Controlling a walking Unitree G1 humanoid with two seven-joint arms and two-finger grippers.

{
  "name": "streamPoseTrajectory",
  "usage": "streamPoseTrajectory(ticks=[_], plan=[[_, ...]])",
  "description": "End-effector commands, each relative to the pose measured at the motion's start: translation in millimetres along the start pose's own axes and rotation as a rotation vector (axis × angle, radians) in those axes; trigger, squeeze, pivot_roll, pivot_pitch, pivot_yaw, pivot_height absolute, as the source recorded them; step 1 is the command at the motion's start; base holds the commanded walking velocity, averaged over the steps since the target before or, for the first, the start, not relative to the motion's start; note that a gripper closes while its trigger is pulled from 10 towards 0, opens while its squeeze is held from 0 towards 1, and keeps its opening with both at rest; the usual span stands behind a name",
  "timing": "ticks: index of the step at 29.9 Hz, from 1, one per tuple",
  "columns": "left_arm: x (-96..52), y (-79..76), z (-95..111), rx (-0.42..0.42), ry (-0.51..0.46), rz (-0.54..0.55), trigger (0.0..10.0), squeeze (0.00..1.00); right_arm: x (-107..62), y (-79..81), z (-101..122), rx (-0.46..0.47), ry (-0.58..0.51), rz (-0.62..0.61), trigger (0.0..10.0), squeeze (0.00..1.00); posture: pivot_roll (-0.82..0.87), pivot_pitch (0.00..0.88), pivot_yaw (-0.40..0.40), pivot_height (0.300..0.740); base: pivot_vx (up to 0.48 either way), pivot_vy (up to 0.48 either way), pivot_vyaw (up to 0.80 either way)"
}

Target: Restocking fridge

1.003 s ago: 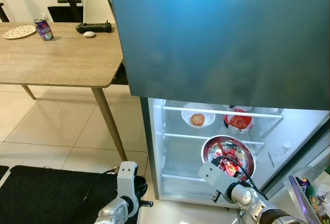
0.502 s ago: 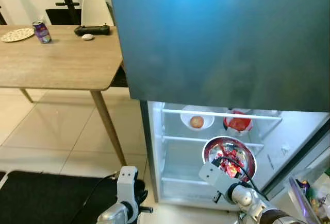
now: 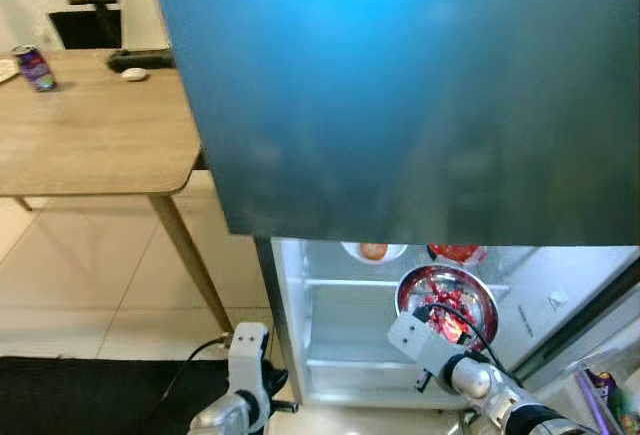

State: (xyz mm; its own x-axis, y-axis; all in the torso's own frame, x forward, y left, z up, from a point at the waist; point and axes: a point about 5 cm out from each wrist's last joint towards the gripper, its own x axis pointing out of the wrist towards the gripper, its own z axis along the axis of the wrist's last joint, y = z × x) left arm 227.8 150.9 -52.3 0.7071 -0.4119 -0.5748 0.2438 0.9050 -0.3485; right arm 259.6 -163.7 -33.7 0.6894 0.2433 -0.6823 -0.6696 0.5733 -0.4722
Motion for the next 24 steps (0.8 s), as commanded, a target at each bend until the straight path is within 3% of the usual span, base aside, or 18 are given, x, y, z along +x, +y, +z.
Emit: streamPoseTrajectory(ticks=[1,11,17,24], plan=[[-4.6,4.1,-8.9,0.002,0.032,0.017,10.0,0.00,3.4,-3.4,13.2,-0.011,-0.044,-0.018,10.0,0.00,-0.10,0.000,0.012,0.740,0.240,0.000,0.00],[-3.7,1.1,-10.3,0.002,0.047,-0.015,10.0,0.00,3.2,-3.1,12.8,-0.013,-0.043,-0.018,10.0,0.00,-0.10,0.000,0.010,0.740,0.024,0.000,0.00],[-3.4,-0.4,-11.6,0.015,0.056,-0.022,10.0,0.00,3.1,-3.2,12.6,-0.012,-0.043,-0.018,10.0,0.00,-0.10,0.000,0.009,0.740,0.000,-0.461,0.00],[-3.2,-0.2,-11.2,0.022,0.053,-0.012,10.0,0.00,3.2,-0.2,13.2,-0.030,-0.050,0.011,10.0,0.00,-0.10,0.000,0.011,0.740,0.000,0.000,0.00]])
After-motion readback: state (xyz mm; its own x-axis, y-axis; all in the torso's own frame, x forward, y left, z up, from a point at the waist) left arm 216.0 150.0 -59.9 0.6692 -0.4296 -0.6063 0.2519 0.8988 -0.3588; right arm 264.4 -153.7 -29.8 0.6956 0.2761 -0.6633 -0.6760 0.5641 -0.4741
